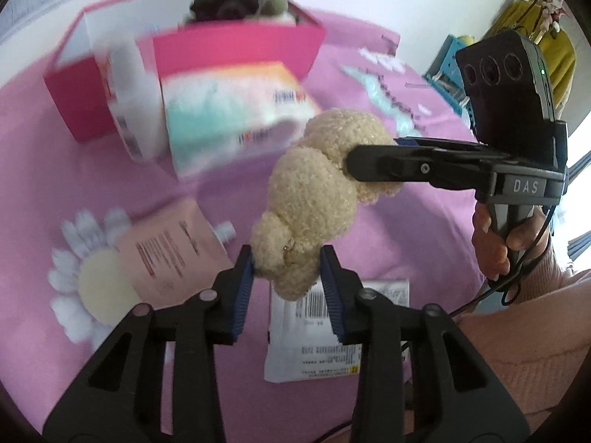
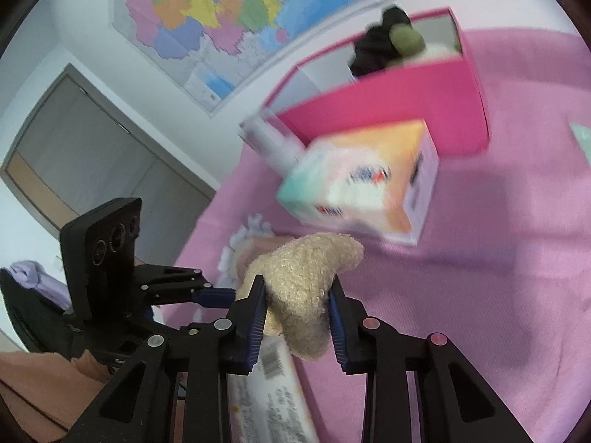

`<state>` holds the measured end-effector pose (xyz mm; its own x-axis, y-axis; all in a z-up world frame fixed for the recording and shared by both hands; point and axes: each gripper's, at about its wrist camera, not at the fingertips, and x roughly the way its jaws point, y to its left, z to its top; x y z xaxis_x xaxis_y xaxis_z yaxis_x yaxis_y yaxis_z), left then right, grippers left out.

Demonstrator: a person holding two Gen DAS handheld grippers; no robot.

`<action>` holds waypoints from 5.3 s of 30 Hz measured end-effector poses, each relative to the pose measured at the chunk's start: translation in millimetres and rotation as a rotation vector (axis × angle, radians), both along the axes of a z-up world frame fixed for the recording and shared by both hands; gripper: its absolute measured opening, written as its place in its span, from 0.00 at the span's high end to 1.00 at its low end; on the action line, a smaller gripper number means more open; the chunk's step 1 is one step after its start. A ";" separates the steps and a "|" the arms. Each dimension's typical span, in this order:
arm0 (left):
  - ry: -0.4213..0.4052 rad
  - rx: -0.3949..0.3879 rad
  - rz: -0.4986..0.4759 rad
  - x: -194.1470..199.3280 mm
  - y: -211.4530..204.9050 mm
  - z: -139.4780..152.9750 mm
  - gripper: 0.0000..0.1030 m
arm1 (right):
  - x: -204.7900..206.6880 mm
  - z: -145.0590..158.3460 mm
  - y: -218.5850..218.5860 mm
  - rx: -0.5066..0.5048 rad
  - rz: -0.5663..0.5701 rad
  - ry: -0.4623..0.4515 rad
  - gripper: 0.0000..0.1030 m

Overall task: Organize soft objects
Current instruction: 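Lift the teddy bear with the right gripper toward the pink box, then lower the teddy bear into the pink box and open the right gripper, then move the right gripper to the pink cream pouch and grasp it, then lift the pink pouch with the right gripper and carry it over the box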

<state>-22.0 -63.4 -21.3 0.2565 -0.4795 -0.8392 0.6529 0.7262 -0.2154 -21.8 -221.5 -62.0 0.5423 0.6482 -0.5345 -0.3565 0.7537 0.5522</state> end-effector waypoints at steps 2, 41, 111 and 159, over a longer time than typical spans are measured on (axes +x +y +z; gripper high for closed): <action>-0.041 -0.011 0.009 6.2 1.4 14.4 0.63 | 1.2 14.4 0.1 -0.003 -0.001 -0.040 0.70; -0.180 0.126 0.217 171.9 0.0 61.0 0.63 | 173.2 64.9 24.0 -0.143 -0.149 -0.125 0.52; 0.068 0.064 0.153 24.1 40.5 -32.6 0.60 | 58.0 -30.8 72.4 -0.125 0.142 0.051 0.67; -0.178 -0.034 0.115 34.6 1.4 59.9 0.60 | 24.3 62.7 12.6 -0.109 0.027 -0.189 0.67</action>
